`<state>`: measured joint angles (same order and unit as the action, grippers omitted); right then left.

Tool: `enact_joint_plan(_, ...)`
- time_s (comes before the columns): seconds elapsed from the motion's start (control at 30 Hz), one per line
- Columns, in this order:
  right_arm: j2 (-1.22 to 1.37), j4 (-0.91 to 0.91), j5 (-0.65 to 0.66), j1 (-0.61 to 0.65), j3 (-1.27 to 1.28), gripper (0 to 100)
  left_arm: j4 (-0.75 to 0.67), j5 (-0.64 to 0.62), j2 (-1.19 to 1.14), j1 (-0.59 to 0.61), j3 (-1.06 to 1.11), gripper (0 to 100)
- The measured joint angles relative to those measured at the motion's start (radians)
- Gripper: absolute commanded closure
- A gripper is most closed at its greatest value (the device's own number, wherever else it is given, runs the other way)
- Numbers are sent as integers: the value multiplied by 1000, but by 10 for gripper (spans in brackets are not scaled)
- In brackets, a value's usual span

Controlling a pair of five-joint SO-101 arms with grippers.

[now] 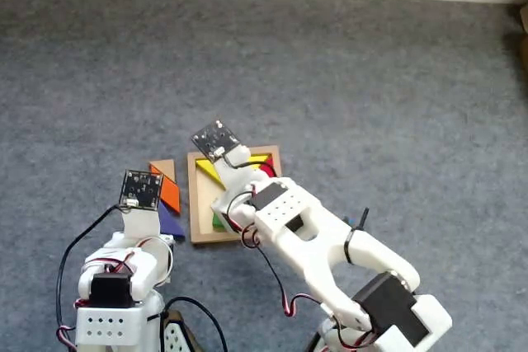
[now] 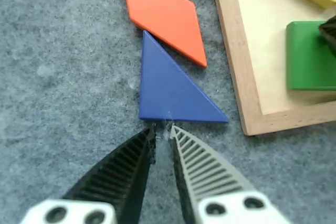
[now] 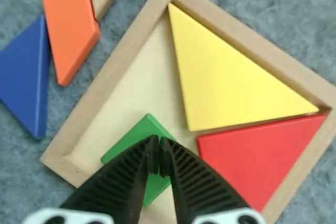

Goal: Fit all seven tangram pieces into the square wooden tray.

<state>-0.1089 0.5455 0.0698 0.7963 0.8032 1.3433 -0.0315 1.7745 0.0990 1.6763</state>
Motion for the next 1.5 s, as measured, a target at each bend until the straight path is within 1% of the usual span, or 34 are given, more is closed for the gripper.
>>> enact_joint_plan(0.47, -17, 2, 0, -143, -5, 975, 0, 0, 0, 0, 0, 933)
enact_joint_plan(0.57, -60, 3, 0, -152, -3, 975, 0, 0, 0, 0, 0, 933)
enact_joint_plan(0.7, -190, 17, 0, -152, 18, 975, 0, 0, 0, 0, 0, 933)
enact_joint_plan(0.8, -308, 78, 0, -152, 66, 975, 0, 0, 0, 0, 0, 933)
enact_joint_plan(0.93, -473, 232, 0, -175, 86, 971, 0, 0, 0, 0, 0, 933)
enact_joint_plan(1.13, -623, 494, 0, -301, 86, 969, 0, 0, 0, 0, 0, 933)
enact_joint_plan(1.2, -634, 548, 0, -347, 86, 940, 0, 0, 0, 0, 0, 933)
enact_joint_plan(1.33, -634, 592, 0, -410, 91, 824, 0, 0, 0, 0, 0, 933)
enact_joint_plan(1.37, -634, 603, 0, -423, 100, 809, 0, 0, 0, 0, 0, 933)
enact_joint_plan(1.47, -634, 637, 5, -451, 133, 805, 0, 0, 0, 0, 0, 933)
enact_joint_plan(1.5, -634, 644, 31, -454, 141, 805, 0, 0, 0, 0, 0, 933)
